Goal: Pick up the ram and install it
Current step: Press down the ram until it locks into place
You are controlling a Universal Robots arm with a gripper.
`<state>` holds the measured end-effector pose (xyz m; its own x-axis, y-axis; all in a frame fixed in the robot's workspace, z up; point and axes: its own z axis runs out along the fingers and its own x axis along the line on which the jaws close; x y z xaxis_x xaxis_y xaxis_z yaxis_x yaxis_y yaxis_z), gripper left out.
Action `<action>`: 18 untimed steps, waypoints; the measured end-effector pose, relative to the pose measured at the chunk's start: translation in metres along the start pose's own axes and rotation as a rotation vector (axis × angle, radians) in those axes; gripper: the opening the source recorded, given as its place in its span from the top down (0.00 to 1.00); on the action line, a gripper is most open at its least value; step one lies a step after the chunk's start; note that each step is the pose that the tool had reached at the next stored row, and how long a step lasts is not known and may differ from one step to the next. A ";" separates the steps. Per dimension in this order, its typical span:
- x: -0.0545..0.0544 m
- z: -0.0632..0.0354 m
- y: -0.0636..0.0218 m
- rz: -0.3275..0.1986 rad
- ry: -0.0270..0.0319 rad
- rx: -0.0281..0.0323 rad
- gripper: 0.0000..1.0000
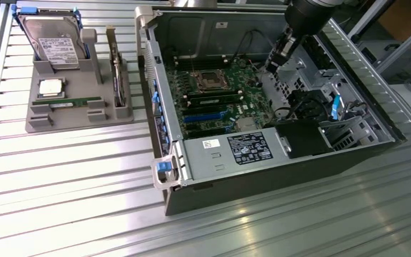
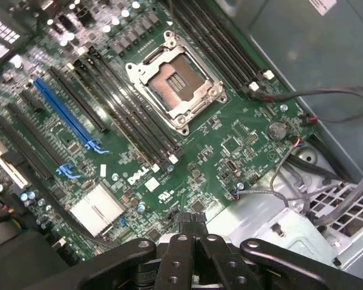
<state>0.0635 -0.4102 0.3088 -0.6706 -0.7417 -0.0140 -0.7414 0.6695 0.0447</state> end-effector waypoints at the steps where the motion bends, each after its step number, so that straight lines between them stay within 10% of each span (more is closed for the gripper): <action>1: 0.000 0.0001 0.0000 0.035 -0.0016 0.0005 0.90; 8: 0.000 0.0005 0.0000 0.182 -0.0081 0.0026 0.90; 18: 0.000 0.0017 -0.0001 0.555 -0.0249 0.0077 0.90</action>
<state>0.0635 -0.4102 0.3071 -0.9610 -0.2762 -0.0140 -0.2766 0.9600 0.0448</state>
